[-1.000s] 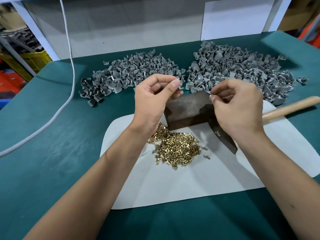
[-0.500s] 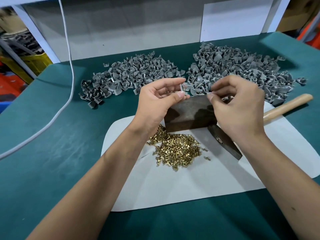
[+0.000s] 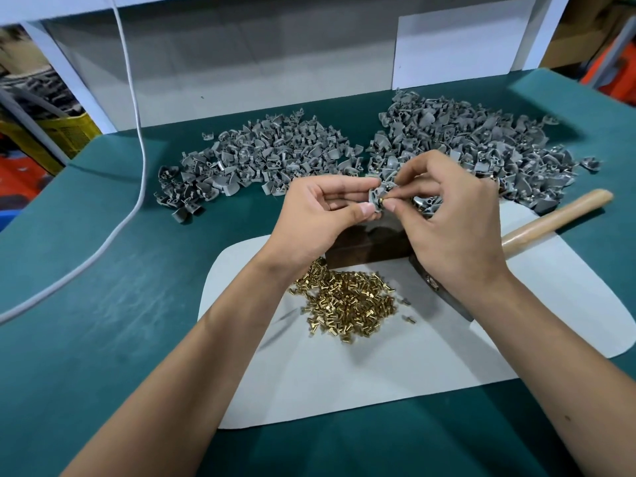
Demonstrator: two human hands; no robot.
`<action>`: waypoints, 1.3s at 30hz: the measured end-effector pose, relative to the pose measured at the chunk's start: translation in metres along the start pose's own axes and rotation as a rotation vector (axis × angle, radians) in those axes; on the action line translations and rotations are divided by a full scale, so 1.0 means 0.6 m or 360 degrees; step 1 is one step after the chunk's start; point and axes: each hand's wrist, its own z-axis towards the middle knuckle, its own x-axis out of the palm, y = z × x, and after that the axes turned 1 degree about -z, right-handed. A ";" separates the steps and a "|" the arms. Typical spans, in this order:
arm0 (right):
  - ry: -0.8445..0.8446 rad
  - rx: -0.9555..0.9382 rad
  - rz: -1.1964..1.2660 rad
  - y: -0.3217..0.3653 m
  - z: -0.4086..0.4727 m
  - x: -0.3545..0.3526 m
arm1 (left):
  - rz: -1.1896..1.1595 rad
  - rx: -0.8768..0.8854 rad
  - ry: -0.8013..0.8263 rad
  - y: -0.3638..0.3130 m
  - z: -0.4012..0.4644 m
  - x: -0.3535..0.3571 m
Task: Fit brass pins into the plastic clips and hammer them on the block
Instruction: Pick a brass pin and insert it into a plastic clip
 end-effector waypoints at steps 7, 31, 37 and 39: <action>0.0106 0.0054 -0.0023 -0.001 0.003 0.000 | 0.0180 0.0005 -0.0027 0.000 -0.003 0.005; 0.0058 -0.0084 -0.0009 -0.006 -0.001 0.006 | 0.0015 0.0026 -0.0030 0.002 -0.002 0.003; -0.0061 -0.0242 -0.0111 -0.010 -0.001 0.004 | -0.0085 -0.0010 -0.0001 0.000 -0.002 0.000; -0.0075 -0.0291 -0.0135 -0.012 0.000 0.005 | -0.0074 -0.0009 -0.0002 0.000 -0.002 0.001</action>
